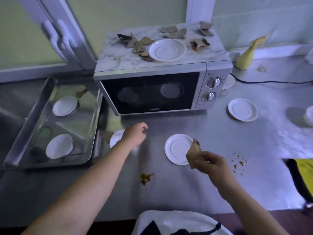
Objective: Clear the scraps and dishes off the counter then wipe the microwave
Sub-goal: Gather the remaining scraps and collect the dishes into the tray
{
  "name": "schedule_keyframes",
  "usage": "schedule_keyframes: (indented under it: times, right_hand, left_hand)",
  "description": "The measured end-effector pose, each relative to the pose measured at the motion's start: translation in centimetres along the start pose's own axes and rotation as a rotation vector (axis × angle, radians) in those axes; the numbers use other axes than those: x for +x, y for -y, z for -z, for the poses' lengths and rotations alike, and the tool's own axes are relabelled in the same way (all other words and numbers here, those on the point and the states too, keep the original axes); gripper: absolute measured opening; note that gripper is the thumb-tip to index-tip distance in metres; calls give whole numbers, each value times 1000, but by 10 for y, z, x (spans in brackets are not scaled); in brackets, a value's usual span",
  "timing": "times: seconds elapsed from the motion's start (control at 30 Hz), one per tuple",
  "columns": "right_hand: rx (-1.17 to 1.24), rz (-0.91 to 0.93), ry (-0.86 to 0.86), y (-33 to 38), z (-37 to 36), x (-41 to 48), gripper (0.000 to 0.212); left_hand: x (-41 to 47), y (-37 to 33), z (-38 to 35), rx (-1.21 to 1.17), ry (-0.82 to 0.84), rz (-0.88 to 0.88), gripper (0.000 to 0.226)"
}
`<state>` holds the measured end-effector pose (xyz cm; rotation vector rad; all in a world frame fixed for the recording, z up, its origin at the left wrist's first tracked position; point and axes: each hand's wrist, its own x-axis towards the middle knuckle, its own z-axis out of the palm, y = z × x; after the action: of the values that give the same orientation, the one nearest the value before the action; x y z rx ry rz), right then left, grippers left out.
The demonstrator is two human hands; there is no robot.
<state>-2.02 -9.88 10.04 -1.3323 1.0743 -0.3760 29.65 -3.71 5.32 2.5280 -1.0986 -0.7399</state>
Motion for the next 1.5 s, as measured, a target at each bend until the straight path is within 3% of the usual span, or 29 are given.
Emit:
schedule_keyframes:
  times: [0.2,0.3,0.43,0.67,0.77,0.93,1.1,1.27,1.5]
  right_hand:
    - [93,-47,-221,-8,2,-41,27]
    - [141,-67,-323,-18,1,-63,25]
    - [242,-73,-431,-25,-9,-87,19]
    - [266,-73,-465,-25,-27,-104,15]
    - [268,-78,-473,-25,-30,-109,15]
    - [304,-73,-485,-17,-36,-112,14]
    - [317,10,-418,9,-46,-110,5]
    - [301,112,-317,31,-58,-103,9]
    - [163,92,-251,34,-61,-101,15]
  left_hand:
    - [46,11,-5,372,156,-121,20]
    - [50,12,-4,401,169,-140,12]
    - [53,11,0,451,195,-187,22]
    - [54,12,0,457,194,-226,15]
    - [54,6,2,261,155,-255,18]
    - [16,-28,18,-331,38,-300,14]
    - [-64,-56,15,-772,213,-243,14]
    - [-128,-63,12,-913,335,-241,12]
    - [-159,-63,20,-992,428,-233,6]
